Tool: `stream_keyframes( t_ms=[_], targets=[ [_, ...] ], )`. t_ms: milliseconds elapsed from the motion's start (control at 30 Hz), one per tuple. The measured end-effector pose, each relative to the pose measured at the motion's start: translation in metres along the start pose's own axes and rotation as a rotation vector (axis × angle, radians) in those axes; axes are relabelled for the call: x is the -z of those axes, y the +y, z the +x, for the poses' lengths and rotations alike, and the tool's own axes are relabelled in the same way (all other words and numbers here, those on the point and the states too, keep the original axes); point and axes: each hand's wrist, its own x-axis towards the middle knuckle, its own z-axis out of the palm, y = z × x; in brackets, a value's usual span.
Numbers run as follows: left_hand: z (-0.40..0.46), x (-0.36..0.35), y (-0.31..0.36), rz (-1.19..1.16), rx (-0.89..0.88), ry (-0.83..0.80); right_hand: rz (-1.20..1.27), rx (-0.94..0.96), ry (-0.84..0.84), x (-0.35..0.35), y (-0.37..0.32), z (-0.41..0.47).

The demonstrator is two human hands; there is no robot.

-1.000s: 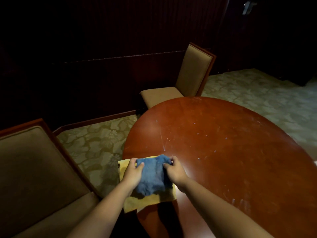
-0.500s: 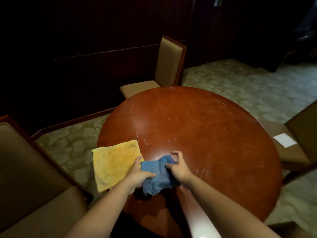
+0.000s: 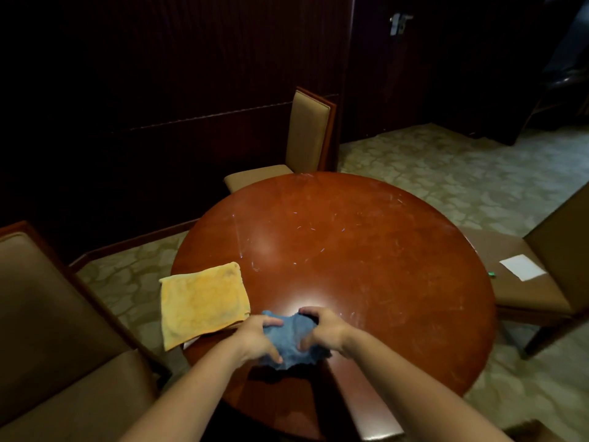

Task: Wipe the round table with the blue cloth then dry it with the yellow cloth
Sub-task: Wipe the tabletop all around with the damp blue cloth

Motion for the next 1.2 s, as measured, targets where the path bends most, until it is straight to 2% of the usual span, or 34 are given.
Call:
stream_keyframes(
  t_ms=[167,367,500,633,733,967,1200],
  targets=[
    [-0.018,0.001,-0.009,-0.020,0.031,0.055,-0.048,0.017,-0.147,0.001,0.001,-0.014],
    [-0.030,0.010,-0.032,0.044,0.053,0.102,-0.138,0.028,-0.089,-0.027,0.002,-0.020],
    [-0.033,0.024,-0.050,0.135,0.040,0.055,-0.477,0.104,0.032,-0.048,-0.004,-0.021],
    [-0.037,0.041,-0.070,0.262,0.013,0.084,-0.378,0.103,0.011,-0.077,-0.017,-0.019],
    [-0.040,0.055,-0.083,0.334,-0.031,0.152,-0.405,0.143,0.088,-0.100,-0.024,-0.016],
    [-0.037,0.079,-0.111,0.421,-0.092,0.171,-0.372,0.214,0.191,-0.147,-0.030,-0.008],
    [-0.012,0.092,-0.124,0.580,-0.407,0.148,-0.289,0.195,0.342,-0.157,-0.028,0.003]
  ],
)
